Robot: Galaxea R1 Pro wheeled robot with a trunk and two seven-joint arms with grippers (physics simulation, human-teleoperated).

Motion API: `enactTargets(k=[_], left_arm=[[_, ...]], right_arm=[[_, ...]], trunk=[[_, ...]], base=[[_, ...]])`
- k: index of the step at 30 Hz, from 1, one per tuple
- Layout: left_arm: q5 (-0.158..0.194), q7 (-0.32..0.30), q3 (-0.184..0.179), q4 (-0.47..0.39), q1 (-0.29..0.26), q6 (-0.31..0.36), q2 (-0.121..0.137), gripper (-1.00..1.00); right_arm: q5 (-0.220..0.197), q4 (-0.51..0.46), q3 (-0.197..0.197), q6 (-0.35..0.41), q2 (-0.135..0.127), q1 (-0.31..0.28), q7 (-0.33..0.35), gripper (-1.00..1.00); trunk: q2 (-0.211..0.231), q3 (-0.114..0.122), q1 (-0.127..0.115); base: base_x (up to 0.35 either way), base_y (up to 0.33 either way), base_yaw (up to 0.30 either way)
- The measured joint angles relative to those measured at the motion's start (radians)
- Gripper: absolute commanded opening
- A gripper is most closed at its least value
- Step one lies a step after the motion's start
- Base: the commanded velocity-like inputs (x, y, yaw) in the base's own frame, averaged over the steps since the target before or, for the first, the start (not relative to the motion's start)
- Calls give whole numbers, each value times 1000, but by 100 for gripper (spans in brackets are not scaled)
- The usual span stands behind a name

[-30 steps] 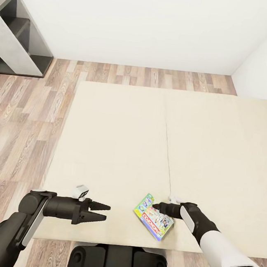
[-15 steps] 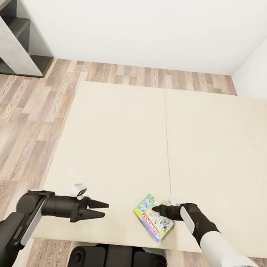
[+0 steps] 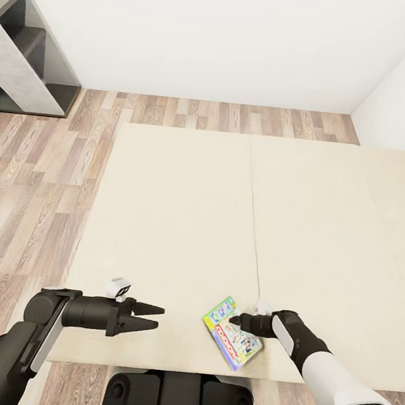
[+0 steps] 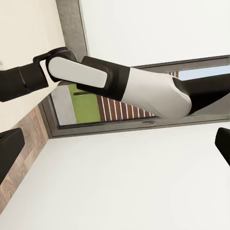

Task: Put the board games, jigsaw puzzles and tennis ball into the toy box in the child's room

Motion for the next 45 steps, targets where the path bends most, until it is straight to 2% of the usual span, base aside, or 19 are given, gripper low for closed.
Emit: enactTargets(k=[11, 18, 27, 34, 40, 45], left_arm=[[0, 0, 0, 0, 0, -1, 0, 100], [0, 0, 0, 0, 0, -1, 1, 100], [0, 0, 0, 0, 0, 0, 2, 100], [0, 0, 0, 0, 0, -1, 1, 100], [0, 0, 1, 0, 0, -1, 1, 100], [1, 0, 2, 0, 0, 0, 2, 100]], right_arm=[[-2, 0, -2, 0, 6, 0, 6, 100], [-3, 0, -3, -2, 12, 0, 76, 100], [0, 2, -3, -7, 15, -1, 84, 100], [4, 63, -2, -12, 16, -3, 84, 100], [1, 77, -3, -5, 18, -3, 98, 100], [-2, 76, -4, -1, 34, -2, 128, 100]], trunk=[[0, 0, 0], [0, 0, 0], [0, 0, 0], [0, 0, 0], [0, 0, 0], [0, 0, 0]], base=[[0, 0, 0], [0, 0, 0], [0, 0, 0], [0, 0, 0], [0, 0, 0], [0, 0, 0]])
